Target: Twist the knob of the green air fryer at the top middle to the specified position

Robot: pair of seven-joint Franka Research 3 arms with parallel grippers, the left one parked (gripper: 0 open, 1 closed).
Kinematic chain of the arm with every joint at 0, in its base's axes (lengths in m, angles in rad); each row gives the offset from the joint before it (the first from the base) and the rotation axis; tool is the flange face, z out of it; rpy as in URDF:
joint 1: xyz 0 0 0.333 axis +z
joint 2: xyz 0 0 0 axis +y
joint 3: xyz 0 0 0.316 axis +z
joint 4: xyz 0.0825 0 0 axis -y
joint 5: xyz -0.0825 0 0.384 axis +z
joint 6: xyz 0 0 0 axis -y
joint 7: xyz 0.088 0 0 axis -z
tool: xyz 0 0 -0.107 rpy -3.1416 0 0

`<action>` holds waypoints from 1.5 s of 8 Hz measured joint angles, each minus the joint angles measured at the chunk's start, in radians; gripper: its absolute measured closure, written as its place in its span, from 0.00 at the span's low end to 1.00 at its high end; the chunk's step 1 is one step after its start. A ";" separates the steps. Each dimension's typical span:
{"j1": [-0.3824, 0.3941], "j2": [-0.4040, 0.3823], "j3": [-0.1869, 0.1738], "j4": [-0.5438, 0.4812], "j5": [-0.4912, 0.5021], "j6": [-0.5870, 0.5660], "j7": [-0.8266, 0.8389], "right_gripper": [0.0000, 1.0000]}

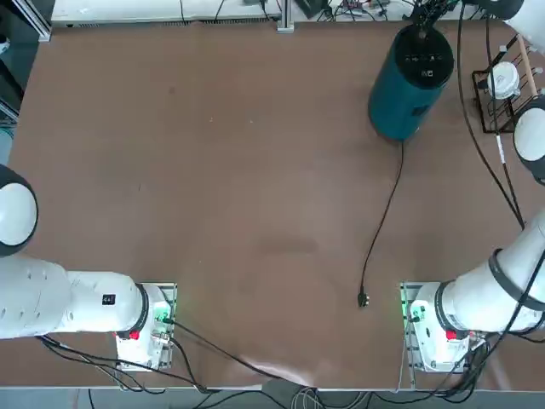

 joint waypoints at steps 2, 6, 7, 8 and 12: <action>0.000 0.000 0.000 0.000 0.003 -0.002 -0.185 0.57; -0.001 0.000 0.001 0.000 0.005 -0.005 -0.455 0.57; -0.004 0.000 0.001 0.000 0.008 -0.006 -0.517 0.57; -0.005 0.000 0.001 0.000 0.012 -0.007 -0.571 0.57; -0.007 0.000 0.001 0.001 0.013 -0.010 -0.724 0.57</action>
